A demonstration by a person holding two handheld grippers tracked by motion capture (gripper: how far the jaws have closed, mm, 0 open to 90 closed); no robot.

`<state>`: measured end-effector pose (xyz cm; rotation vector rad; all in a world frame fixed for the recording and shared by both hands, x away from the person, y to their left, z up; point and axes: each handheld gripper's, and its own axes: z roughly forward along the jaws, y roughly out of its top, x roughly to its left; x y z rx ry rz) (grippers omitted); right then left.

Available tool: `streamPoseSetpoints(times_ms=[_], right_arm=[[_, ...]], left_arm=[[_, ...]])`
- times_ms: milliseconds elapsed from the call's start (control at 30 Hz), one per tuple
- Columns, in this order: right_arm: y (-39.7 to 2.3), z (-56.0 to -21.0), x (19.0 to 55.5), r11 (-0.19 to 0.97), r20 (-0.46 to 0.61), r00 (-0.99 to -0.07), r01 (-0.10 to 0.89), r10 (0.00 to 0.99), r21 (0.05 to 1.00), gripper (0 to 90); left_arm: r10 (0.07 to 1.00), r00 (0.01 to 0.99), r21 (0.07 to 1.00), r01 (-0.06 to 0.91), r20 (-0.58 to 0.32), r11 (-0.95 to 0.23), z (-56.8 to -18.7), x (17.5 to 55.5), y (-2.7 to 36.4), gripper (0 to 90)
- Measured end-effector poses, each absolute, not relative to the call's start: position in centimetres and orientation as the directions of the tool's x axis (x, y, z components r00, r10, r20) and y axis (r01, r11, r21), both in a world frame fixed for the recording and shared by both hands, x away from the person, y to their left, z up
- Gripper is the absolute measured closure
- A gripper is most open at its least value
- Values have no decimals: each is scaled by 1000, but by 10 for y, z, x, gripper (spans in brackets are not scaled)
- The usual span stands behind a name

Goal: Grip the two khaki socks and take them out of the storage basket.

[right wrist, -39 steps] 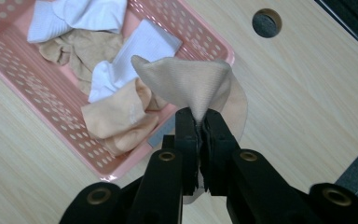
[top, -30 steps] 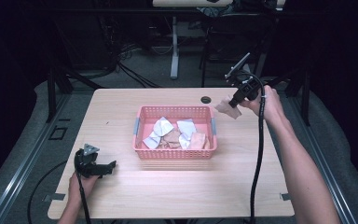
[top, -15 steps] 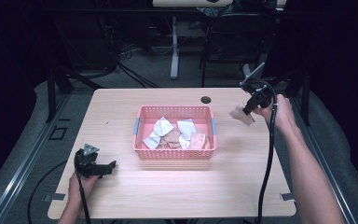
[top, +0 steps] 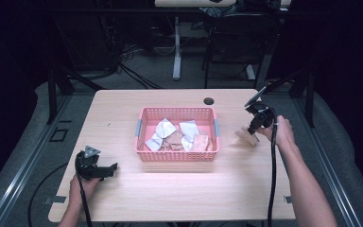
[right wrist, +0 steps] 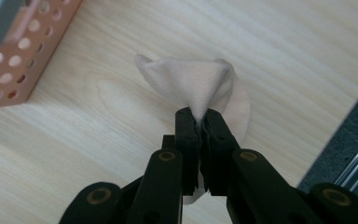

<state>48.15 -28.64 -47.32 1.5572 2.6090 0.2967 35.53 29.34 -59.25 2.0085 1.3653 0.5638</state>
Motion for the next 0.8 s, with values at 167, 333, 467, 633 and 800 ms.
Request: streamPoseSetpoints(times_ms=[167,333,467,633,800], right_arm=[[-280,-498,483,470,40,-483,866,875,172,859],[-282,-516,485,447,71,-461,881,884,158,857],[-284,-519,486,434,91,-451,886,888,161,852],[-283,-515,484,445,96,-464,880,881,166,700],[-285,-507,478,434,125,-463,878,877,203,397]], left_arm=[[929,369,709,656,-4,-258,-592,355,293,0],[929,370,709,656,-3,-259,-592,355,293,0],[929,370,709,656,-3,-259,-593,355,294,0],[929,370,709,656,-3,-259,-592,355,294,0],[929,370,709,656,-3,-259,-592,355,294,0]])
